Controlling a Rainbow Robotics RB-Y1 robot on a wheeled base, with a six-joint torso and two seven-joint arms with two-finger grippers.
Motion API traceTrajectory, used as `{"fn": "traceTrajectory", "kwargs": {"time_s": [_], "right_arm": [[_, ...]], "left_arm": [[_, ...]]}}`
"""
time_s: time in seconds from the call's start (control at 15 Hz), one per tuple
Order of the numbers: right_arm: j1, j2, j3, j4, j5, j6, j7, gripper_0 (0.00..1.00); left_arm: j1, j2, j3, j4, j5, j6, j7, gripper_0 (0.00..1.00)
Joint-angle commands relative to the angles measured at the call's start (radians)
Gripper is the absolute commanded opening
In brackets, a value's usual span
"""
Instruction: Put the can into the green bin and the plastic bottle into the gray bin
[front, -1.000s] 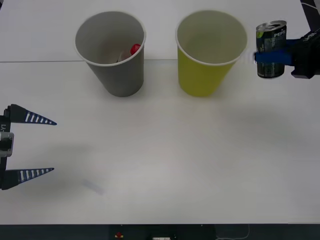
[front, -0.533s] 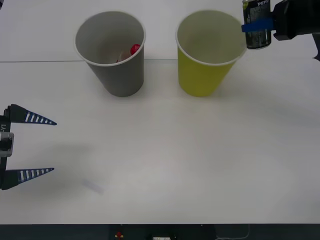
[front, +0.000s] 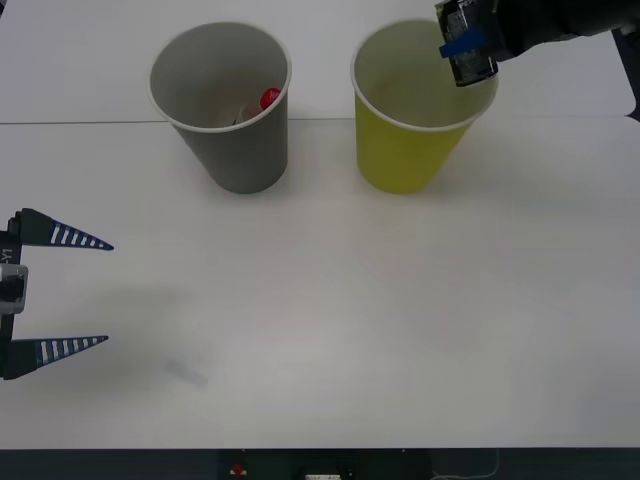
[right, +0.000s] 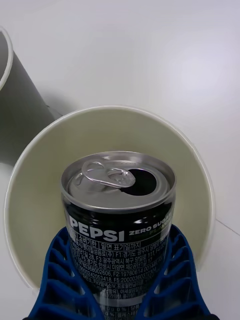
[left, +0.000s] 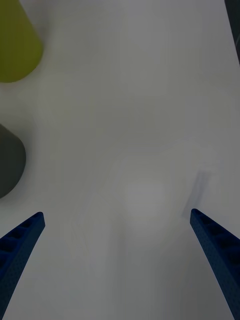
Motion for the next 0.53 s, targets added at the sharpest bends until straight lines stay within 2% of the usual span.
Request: {"fn": "traceTrajectory", "kwargs": {"time_s": [0.07, 0.2, 0.27, 0.33, 0.4, 0.47, 0.53], "right_arm": [[-0.05, 0.035, 0.023, 0.068, 0.025, 0.0, 0.017, 0.0], [-0.058, 0.049, 0.034, 0.073, 0.047, 0.003, 0.019, 0.02], [-0.058, 0.052, 0.035, 0.075, 0.053, 0.003, 0.019, 0.08], [-0.058, 0.056, 0.037, 0.075, 0.056, 0.005, 0.019, 0.31], [-0.058, 0.059, 0.037, 0.075, 0.056, 0.003, 0.019, 0.68], [-0.058, 0.061, 0.038, 0.075, 0.056, 0.002, 0.019, 1.0], [-0.058, 0.061, 0.041, 0.075, 0.056, 0.002, 0.019, 1.0]], "left_arm": [[0.0, 0.0, 0.0, 0.0, 0.0, 0.0, 0.0, 1.0], [0.0, 0.0, 0.0, 0.0, 0.0, 0.0, 0.0, 1.0], [0.0, 0.0, 0.0, 0.0, 0.0, 0.0, 0.0, 1.0], [0.0, 0.0, 0.0, 0.0, 0.0, 0.0, 0.0, 1.0], [0.0, 0.0, 0.0, 0.0, 0.0, 0.0, 0.0, 1.0], [0.0, 0.0, 0.0, 0.0, 0.0, 0.0, 0.0, 1.0], [0.0, 0.0, 0.0, 0.0, 0.0, 0.0, 0.0, 1.0]]}}
